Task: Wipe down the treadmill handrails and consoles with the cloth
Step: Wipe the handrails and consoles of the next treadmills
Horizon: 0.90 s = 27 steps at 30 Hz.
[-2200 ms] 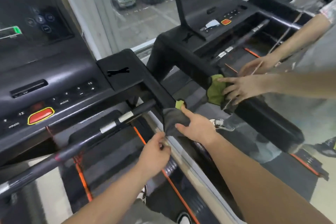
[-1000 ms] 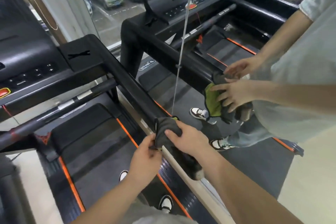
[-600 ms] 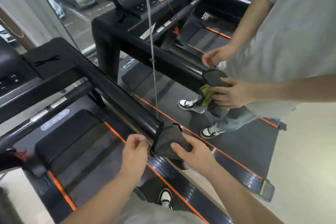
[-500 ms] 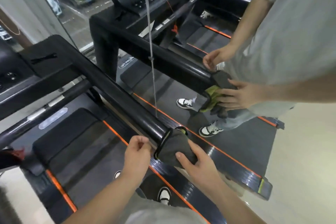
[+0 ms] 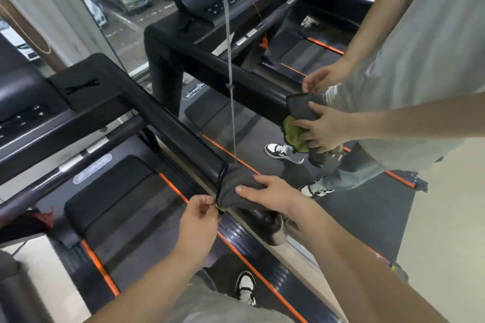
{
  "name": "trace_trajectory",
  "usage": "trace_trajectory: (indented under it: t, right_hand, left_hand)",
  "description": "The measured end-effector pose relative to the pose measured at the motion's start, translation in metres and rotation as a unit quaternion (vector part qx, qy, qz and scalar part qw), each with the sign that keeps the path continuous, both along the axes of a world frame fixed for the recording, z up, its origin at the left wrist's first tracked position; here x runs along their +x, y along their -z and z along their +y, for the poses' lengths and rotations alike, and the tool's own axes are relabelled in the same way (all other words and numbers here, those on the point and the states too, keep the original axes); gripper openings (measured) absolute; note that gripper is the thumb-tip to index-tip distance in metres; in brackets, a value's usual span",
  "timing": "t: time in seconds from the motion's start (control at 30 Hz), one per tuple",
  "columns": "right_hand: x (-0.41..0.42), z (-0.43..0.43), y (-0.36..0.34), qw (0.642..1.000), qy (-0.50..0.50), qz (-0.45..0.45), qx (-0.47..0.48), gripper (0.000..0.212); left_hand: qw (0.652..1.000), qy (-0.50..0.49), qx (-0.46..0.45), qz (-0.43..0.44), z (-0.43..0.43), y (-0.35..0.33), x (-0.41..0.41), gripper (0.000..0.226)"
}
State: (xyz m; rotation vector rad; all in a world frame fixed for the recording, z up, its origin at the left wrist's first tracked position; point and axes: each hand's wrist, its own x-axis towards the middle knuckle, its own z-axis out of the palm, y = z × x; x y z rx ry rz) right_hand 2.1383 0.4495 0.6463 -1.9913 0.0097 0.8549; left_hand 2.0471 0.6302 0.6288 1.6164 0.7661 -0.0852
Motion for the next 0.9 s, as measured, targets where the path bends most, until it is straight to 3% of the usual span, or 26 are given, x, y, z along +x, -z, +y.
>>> trace_trajectory:
  t: [0.13,0.23,0.4,0.5,0.6,0.7,0.9]
  right_hand:
    - [-0.049,-0.003,0.015,0.985,0.107,-0.117,-0.068,0.044]
    - [-0.091,-0.004,0.029,0.962,0.183,-0.174,-0.108,0.063]
    - [-0.131,0.033,0.040,0.921,0.380,-0.087,-0.025,0.086]
    - [-0.115,0.048,0.039,0.893,0.450,-0.014,-0.005,0.085]
    - [-0.101,0.039,0.033,0.929,0.357,-0.001,-0.094,0.077]
    - [-0.096,0.027,0.020,0.956,0.198,-0.081,-0.199,0.076]
    - [-0.057,0.029,-0.004,0.949,-0.006,-0.108,-0.297,0.078]
  left_hand:
    - [0.999,-0.005,-0.010,0.030,-0.010,0.007,-0.003,0.011]
    - [0.999,-0.008,-0.020,0.045,-0.022,0.012,-0.006,0.009]
    - [0.998,0.004,-0.011,0.054,-0.030,0.014,-0.007,0.015]
    - [0.999,0.003,-0.012,0.046,-0.028,0.014,-0.004,0.015]
    - [0.999,-0.002,-0.013,0.045,-0.020,0.014,-0.007,0.012]
    - [0.998,-0.019,-0.013,0.051,-0.011,0.016,-0.009,0.015]
    - [0.997,-0.045,-0.028,0.055,0.003,0.022,-0.017,0.016]
